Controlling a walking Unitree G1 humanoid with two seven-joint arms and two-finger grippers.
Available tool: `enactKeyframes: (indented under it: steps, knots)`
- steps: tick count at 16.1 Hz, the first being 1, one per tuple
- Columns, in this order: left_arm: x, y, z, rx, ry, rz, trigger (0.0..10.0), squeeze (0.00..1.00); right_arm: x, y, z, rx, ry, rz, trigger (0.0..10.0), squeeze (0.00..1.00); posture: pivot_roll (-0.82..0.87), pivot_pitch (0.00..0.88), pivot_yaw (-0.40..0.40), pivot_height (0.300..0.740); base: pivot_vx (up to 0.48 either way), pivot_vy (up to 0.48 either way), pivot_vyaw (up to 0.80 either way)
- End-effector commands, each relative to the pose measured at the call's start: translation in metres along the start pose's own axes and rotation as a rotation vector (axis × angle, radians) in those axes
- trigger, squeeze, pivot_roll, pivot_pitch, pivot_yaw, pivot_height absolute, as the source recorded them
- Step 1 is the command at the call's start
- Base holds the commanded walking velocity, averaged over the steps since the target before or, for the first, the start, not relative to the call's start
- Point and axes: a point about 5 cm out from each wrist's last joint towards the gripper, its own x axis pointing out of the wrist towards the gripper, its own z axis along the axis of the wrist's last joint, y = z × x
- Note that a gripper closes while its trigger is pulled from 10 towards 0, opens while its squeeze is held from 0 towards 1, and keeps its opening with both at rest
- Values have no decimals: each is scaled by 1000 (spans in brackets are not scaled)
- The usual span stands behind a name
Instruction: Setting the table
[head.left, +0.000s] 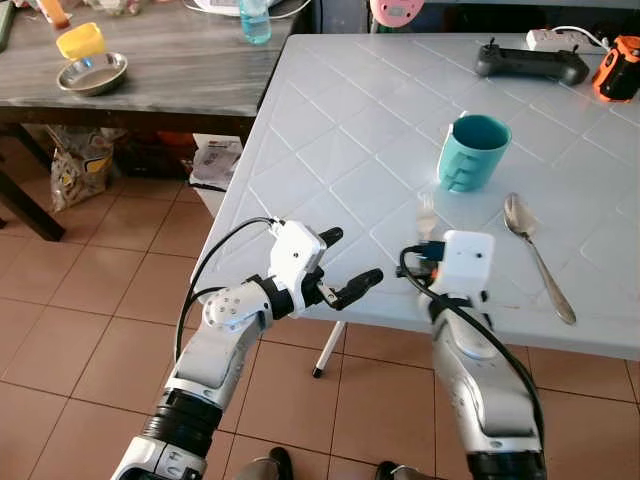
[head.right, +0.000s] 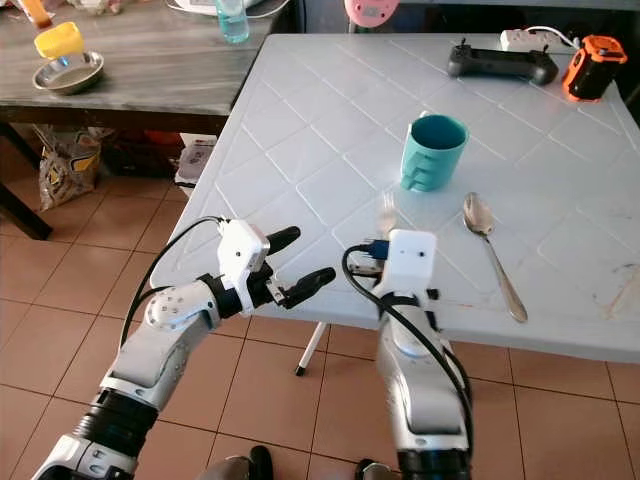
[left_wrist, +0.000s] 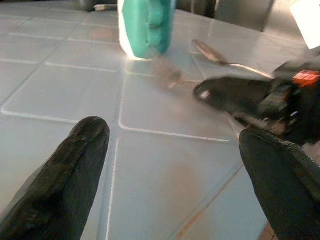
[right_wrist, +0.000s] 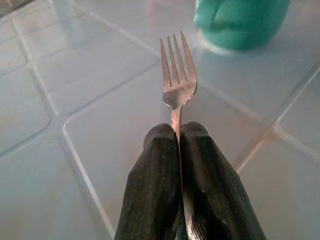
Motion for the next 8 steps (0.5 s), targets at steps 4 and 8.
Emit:
enactKeyframes:
  steps: [4,8]
  knots:
    - [3,1,-1,17,-9,29,10000,0,-3,0,21,-89,-131,9,0,0,32,154,74,740,0,0,0]
    - [6,3,-1,15,-21,57,10000,0,-1,-8,21,-120,-128,-14,0,0,27,147,64,740,0,0,0]
